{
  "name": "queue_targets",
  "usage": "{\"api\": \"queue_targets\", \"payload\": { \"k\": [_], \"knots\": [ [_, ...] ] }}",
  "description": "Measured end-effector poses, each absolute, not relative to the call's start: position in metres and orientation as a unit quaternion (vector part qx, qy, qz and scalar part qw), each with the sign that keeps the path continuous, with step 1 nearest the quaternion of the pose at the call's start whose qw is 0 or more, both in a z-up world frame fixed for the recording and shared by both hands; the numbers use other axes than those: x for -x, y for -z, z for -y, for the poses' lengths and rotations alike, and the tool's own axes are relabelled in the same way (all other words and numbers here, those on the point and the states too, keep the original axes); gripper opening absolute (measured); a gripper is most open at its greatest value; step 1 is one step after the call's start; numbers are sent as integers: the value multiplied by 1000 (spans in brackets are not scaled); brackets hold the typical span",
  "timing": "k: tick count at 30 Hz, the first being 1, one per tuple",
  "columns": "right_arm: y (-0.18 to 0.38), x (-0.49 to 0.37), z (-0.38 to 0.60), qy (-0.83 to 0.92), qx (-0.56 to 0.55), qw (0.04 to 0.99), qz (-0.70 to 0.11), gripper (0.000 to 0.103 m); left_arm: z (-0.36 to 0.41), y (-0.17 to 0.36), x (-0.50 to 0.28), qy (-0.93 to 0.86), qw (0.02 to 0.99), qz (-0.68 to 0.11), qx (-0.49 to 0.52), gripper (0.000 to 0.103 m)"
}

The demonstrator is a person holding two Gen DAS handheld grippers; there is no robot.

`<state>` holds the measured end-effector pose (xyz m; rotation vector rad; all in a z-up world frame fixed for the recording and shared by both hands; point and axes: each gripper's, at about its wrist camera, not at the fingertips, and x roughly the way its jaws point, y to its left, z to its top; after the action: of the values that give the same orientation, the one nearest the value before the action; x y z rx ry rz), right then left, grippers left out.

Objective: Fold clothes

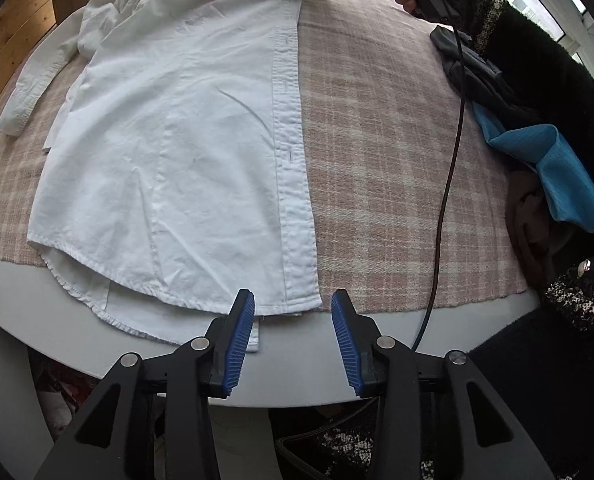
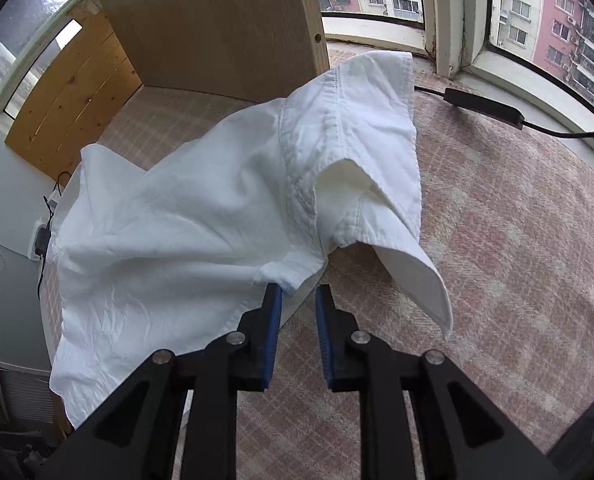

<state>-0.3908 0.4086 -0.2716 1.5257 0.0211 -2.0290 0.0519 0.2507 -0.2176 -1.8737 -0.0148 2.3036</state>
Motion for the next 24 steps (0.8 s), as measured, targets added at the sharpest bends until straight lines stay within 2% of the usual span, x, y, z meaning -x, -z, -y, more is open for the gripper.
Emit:
{"api": "queue_targets", "payload": {
  "k": [4, 6, 8, 13, 15, 18, 23, 24],
  "knots": [
    [281, 393, -412, 756, -583, 297, 8, 18, -266, 239, -34, -763, 80, -51, 640, 41],
    [282, 393, -414, 753, -585, 301, 16, 18, -264, 242, -32, -762, 78, -64, 640, 36],
    [281, 393, -415, 751, -586, 303, 20, 19, -253, 241, -31, -757, 52, -68, 647, 8],
    [282, 390, -422, 749, -588, 304, 35, 29, -215, 215, -37, -772, 18, -16, 636, 5],
    [285, 389, -427, 745, -589, 308, 53, 35, -202, 206, -38, -778, 11, 1, 628, 5],
    [289, 394, -429, 742, -588, 311, 84, 39, -190, 199, -38, -782, 12, 18, 623, 5],
    [291, 399, -426, 743, -577, 319, 112, 38, -177, 194, -38, -784, 24, 35, 619, 4],
    [290, 399, -425, 744, -576, 319, 113, 22, -172, 192, -38, -786, 23, 41, 616, 4]
  ]
}}
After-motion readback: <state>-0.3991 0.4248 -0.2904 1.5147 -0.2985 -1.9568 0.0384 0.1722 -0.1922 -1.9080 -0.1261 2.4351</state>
